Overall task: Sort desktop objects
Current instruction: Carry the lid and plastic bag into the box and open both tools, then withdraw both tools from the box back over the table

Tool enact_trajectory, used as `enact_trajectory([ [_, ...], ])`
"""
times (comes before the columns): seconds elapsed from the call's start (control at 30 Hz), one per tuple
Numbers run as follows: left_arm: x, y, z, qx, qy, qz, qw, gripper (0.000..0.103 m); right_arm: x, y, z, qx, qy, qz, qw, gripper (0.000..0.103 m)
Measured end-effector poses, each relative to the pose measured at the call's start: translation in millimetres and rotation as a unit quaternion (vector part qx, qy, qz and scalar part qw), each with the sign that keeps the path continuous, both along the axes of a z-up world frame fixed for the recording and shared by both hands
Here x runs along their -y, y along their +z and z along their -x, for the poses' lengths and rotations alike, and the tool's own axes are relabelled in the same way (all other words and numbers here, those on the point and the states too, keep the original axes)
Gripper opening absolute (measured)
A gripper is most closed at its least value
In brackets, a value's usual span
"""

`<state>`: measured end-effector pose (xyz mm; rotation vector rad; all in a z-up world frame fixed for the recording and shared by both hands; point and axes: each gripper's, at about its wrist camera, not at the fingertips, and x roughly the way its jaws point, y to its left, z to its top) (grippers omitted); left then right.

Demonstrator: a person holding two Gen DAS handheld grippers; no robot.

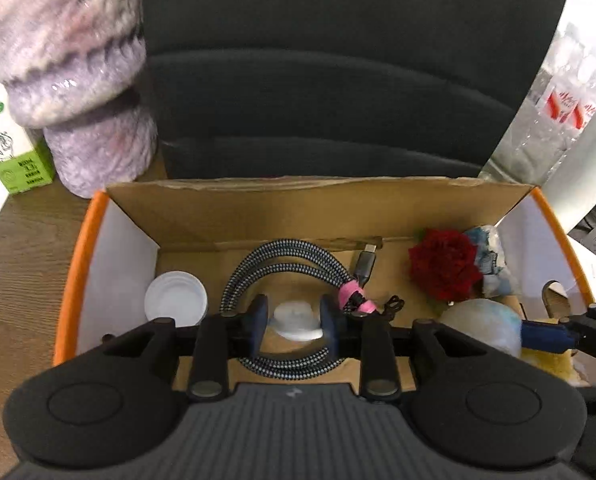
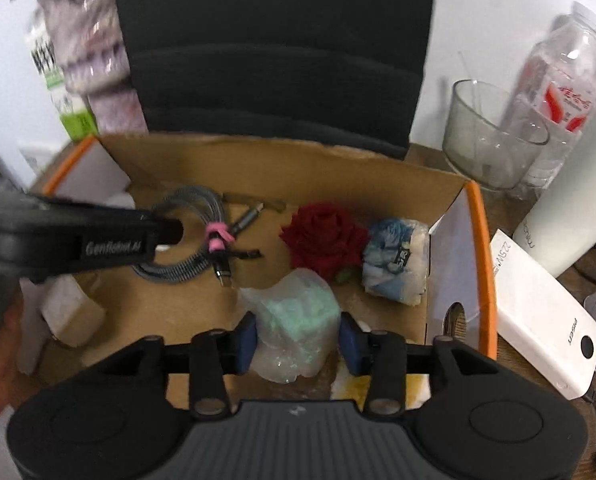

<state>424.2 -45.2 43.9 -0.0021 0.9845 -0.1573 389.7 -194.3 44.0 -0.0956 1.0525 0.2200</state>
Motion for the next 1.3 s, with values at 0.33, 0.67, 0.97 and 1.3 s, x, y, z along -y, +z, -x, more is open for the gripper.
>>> enact_trajectory([
  [0.33,-18,50,29,0.034,-0.004,0.008,0.9994,0.073,25,60,18,0.076,-0.042,-0.062,0.994,0.064],
  [0.67,-28,90,162,0.129,0.028,-0.022,0.9910,0.100,24,81,128,0.157,-0.032,-0.085,0.983,0.075],
  [0.97,-39,44,308,0.159,0.054,0.015,0.9857,0.103,28,35,271,0.218,-0.041,-0.078,0.972,0.081],
  [1.3,-36,-16,441,0.180,0.038,-0.013,0.9828,0.103,31,-27,397,0.200,-0.061,-0.067,0.976,0.086],
])
